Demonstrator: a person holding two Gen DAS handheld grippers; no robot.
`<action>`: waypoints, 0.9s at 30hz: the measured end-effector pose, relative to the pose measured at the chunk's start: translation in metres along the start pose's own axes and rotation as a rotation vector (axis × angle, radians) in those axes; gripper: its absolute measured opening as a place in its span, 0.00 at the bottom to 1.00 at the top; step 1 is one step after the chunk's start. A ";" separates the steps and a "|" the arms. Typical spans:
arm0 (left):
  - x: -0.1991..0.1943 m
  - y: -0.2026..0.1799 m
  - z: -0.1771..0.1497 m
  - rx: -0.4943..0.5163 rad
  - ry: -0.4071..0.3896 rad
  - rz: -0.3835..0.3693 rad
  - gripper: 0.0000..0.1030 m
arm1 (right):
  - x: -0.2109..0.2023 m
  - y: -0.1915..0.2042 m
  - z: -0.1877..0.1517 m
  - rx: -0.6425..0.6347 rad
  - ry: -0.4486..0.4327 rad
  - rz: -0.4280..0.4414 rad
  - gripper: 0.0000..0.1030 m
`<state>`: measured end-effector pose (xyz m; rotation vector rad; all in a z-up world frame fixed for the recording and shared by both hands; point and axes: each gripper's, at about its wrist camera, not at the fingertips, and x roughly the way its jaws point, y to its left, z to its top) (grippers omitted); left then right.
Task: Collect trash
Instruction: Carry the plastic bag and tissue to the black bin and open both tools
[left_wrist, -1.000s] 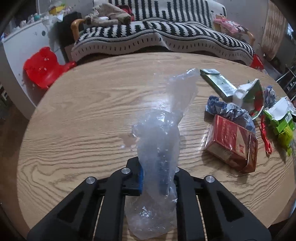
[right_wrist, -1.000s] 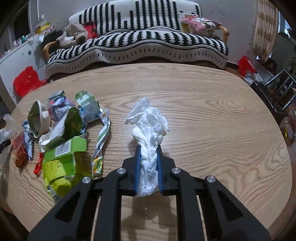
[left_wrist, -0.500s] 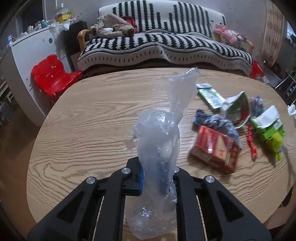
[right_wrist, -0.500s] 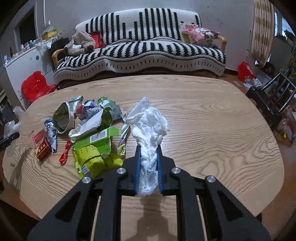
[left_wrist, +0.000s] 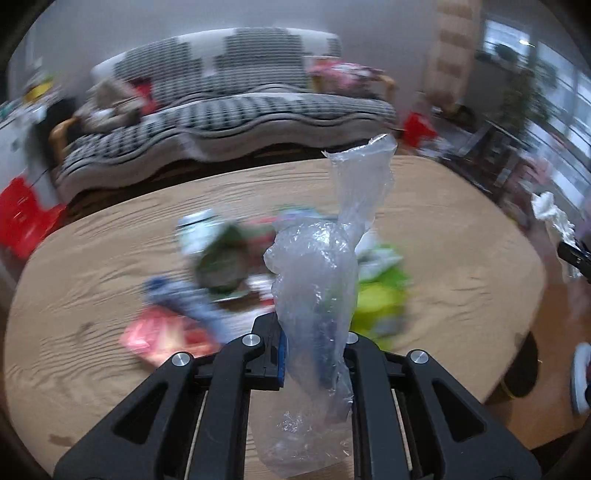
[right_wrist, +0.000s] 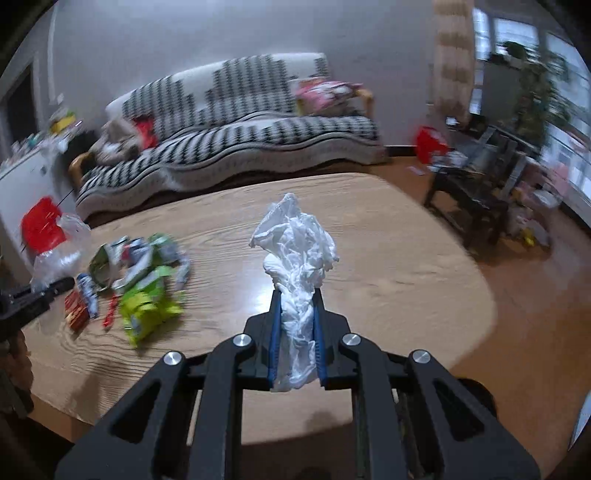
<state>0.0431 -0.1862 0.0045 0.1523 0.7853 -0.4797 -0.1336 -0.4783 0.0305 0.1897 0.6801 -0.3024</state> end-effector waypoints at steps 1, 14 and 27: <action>0.003 -0.022 0.003 0.022 -0.003 -0.035 0.10 | -0.008 -0.015 -0.004 0.026 -0.008 -0.019 0.15; 0.047 -0.305 -0.037 0.309 0.104 -0.496 0.10 | -0.059 -0.218 -0.100 0.401 0.076 -0.315 0.16; 0.126 -0.435 -0.120 0.454 0.352 -0.647 0.10 | -0.030 -0.307 -0.175 0.685 0.302 -0.306 0.16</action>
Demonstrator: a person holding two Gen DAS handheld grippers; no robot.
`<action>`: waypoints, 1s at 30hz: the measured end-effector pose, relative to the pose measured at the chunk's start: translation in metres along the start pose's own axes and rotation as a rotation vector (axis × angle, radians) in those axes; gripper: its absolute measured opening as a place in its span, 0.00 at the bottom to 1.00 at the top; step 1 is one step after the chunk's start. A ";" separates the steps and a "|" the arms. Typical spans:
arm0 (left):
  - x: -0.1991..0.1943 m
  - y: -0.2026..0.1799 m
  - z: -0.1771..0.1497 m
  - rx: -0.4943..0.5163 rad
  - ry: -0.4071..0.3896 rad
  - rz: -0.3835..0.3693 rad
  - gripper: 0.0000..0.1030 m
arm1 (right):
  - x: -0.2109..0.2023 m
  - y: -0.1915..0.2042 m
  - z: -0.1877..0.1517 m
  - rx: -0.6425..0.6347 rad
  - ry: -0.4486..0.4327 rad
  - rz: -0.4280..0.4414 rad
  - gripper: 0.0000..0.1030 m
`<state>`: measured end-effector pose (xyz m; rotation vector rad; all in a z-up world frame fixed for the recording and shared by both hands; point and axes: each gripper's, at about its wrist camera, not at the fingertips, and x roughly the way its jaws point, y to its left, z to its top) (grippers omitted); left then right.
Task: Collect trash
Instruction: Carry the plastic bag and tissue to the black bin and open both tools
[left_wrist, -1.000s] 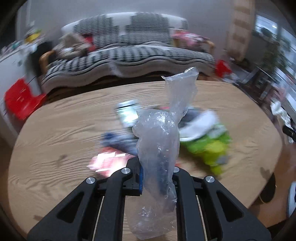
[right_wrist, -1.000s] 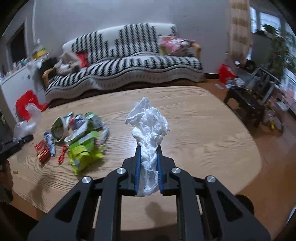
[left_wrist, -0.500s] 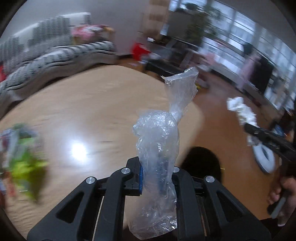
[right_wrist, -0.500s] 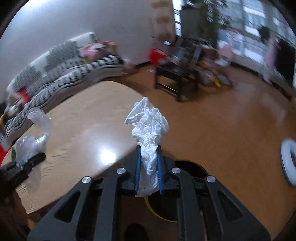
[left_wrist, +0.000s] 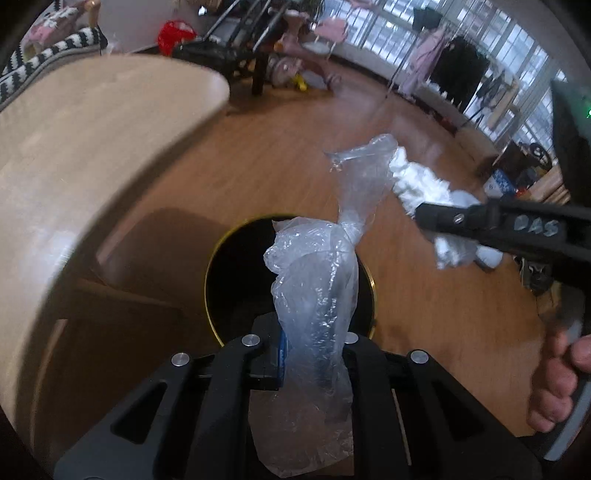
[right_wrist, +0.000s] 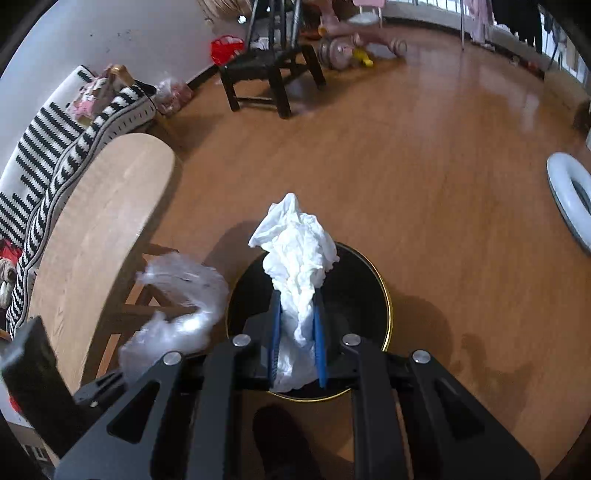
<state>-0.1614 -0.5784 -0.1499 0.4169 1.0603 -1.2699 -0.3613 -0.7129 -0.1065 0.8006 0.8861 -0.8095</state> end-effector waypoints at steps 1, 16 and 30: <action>0.005 0.002 0.000 0.000 0.007 0.005 0.10 | 0.003 -0.001 0.000 0.002 0.008 -0.002 0.16; 0.057 0.009 0.021 -0.062 0.042 -0.029 0.10 | 0.019 0.004 0.006 0.008 0.049 -0.014 0.16; 0.049 0.000 0.020 -0.053 0.023 -0.039 0.69 | 0.012 0.003 0.009 0.017 0.010 -0.041 0.57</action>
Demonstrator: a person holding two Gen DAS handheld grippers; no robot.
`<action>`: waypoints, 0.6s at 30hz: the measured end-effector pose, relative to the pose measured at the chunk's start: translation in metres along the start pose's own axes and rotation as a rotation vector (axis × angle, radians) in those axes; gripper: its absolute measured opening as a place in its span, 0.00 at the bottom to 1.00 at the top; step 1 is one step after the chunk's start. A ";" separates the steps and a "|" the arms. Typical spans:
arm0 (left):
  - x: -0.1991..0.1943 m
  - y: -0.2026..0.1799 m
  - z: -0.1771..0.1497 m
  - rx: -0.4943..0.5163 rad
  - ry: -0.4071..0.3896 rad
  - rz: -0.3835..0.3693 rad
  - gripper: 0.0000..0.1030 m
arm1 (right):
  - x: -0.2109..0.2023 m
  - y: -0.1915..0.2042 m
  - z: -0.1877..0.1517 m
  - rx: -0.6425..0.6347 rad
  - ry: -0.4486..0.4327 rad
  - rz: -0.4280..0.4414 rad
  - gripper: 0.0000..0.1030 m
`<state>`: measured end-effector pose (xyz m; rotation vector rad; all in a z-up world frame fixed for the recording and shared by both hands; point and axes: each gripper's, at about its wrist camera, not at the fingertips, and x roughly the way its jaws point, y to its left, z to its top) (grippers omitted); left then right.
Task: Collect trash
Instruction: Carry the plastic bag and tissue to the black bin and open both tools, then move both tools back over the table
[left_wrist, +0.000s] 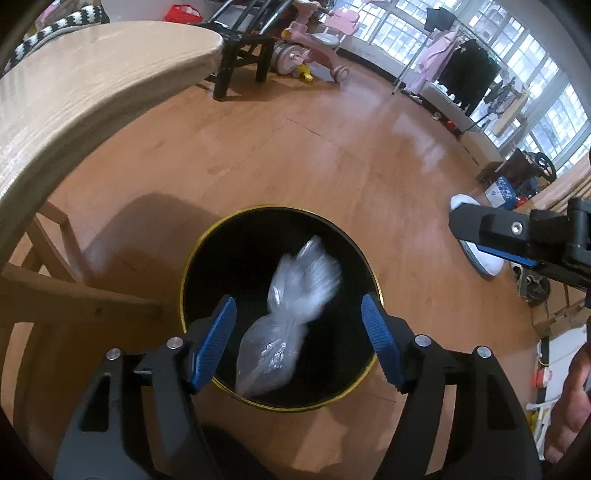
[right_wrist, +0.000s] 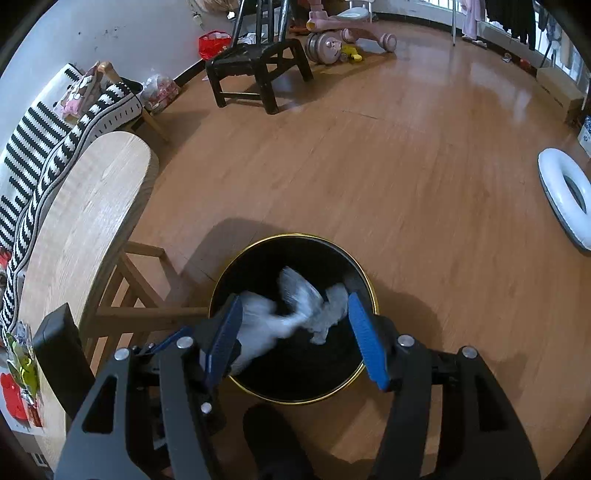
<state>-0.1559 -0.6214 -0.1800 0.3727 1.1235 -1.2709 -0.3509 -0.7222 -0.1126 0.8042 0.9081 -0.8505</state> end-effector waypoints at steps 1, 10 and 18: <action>0.000 -0.001 0.000 0.005 0.004 -0.002 0.70 | -0.002 0.000 0.000 0.003 -0.006 -0.001 0.57; -0.026 -0.010 -0.008 0.019 -0.014 -0.017 0.75 | -0.018 0.001 0.006 0.014 -0.072 0.001 0.69; -0.169 0.013 -0.035 0.056 -0.204 0.123 0.89 | -0.049 0.063 0.005 -0.112 -0.178 0.046 0.81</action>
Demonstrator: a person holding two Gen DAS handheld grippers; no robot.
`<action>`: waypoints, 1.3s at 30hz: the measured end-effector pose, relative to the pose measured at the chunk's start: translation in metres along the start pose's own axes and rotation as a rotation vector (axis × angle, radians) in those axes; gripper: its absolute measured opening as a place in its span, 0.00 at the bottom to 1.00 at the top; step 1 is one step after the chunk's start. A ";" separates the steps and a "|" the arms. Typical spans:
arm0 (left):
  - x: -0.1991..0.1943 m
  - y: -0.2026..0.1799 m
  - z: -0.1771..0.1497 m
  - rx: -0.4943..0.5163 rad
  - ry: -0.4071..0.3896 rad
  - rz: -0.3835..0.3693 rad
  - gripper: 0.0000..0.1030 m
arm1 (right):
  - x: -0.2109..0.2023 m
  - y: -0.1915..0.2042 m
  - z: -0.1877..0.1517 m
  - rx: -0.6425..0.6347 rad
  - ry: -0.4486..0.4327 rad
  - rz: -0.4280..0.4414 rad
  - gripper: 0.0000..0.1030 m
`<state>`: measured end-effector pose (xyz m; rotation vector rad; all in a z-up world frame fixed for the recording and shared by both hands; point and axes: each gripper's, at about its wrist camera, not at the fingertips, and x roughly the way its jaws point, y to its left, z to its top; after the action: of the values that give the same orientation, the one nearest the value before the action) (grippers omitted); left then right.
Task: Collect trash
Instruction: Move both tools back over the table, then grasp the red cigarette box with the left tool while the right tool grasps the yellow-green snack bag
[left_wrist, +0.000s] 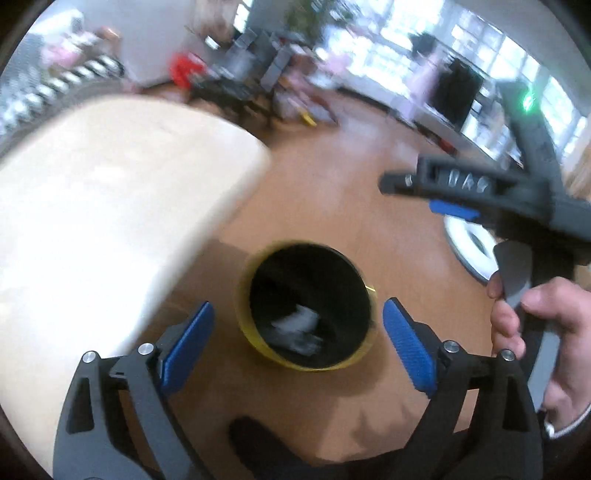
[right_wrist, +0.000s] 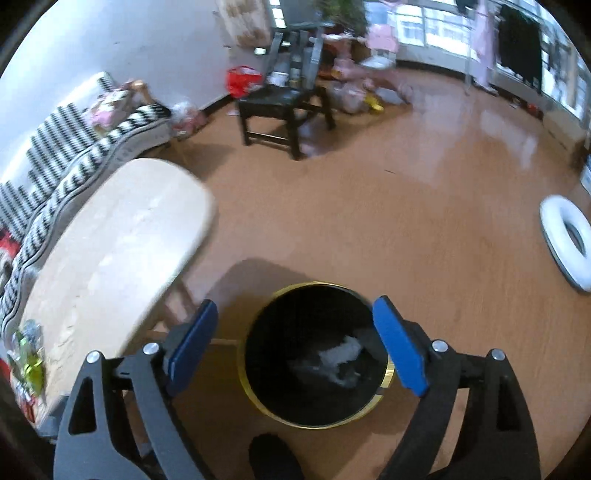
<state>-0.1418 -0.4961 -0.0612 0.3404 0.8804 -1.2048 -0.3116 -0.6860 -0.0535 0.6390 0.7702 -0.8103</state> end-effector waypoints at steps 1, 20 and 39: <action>-0.021 0.014 -0.001 -0.016 -0.030 0.052 0.89 | -0.002 0.016 0.001 -0.023 0.000 0.026 0.81; -0.300 0.300 -0.167 -0.549 -0.180 0.650 0.90 | -0.040 0.379 -0.086 -0.517 0.079 0.477 0.87; -0.271 0.364 -0.197 -0.662 -0.080 0.676 0.91 | -0.019 0.464 -0.129 -0.628 0.191 0.510 0.87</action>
<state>0.0856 -0.0569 -0.0623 0.0327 0.9373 -0.2693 0.0141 -0.3328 -0.0165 0.3175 0.9241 -0.0211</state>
